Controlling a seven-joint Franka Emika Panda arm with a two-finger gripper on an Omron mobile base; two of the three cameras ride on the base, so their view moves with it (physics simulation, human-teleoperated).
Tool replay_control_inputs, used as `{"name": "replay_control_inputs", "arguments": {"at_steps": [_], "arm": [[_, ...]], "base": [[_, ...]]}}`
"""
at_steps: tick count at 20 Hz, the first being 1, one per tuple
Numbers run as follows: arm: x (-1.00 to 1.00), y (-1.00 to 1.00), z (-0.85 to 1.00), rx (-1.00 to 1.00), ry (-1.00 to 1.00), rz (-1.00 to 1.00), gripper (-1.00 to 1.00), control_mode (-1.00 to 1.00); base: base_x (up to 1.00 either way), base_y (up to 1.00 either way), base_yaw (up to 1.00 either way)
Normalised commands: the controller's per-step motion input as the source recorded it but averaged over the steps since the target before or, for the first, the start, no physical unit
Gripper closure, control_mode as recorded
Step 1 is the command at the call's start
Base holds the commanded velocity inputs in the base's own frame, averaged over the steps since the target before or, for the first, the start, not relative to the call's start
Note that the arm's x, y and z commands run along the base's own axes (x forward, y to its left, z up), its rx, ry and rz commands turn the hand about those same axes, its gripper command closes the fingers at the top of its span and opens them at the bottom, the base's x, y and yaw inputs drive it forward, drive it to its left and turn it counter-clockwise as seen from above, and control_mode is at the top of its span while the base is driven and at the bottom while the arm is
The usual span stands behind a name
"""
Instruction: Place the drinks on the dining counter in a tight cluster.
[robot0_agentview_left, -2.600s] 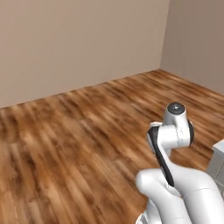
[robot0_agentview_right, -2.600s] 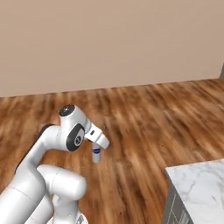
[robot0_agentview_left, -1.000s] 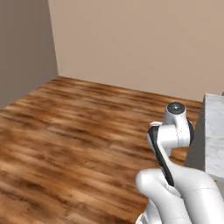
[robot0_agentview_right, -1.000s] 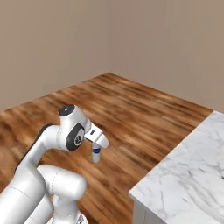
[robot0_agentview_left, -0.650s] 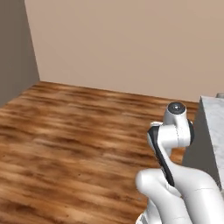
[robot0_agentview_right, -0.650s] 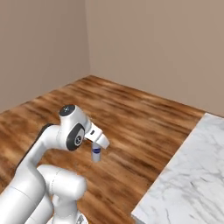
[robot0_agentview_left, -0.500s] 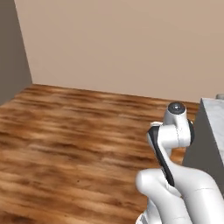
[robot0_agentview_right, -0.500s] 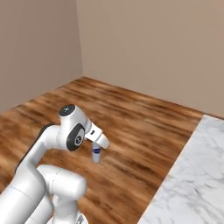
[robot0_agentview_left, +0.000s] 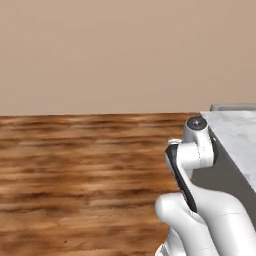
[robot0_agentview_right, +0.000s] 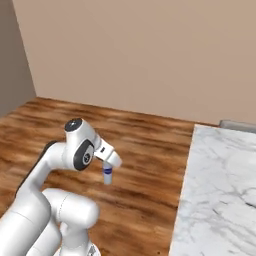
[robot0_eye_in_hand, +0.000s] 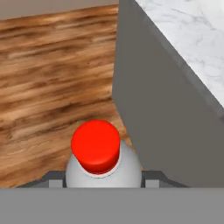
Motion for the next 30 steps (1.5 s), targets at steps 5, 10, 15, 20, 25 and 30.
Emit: {"name": "replay_control_inputs", "arguments": {"at_steps": [5,10,15,20,25,30], "arm": [[0.00,0.00,0.00,0.00,0.00,0.00,1.00,1.00],[0.00,0.00,0.00,0.00,0.00,0.00,1.00,1.00],[0.00,0.00,0.00,0.00,0.00,0.00,1.00,1.00],[0.00,0.00,0.00,0.00,0.00,0.00,1.00,1.00],[0.00,0.00,0.00,0.00,0.00,0.00,1.00,1.00],[0.00,0.00,0.00,0.00,0.00,0.00,1.00,1.00]], "base": [[0.47,0.26,-0.64],[0.46,0.30,-0.64],[0.57,0.39,-0.48],[0.51,0.48,-0.32],[0.21,0.54,-0.07],[0.04,0.27,0.08]]}}
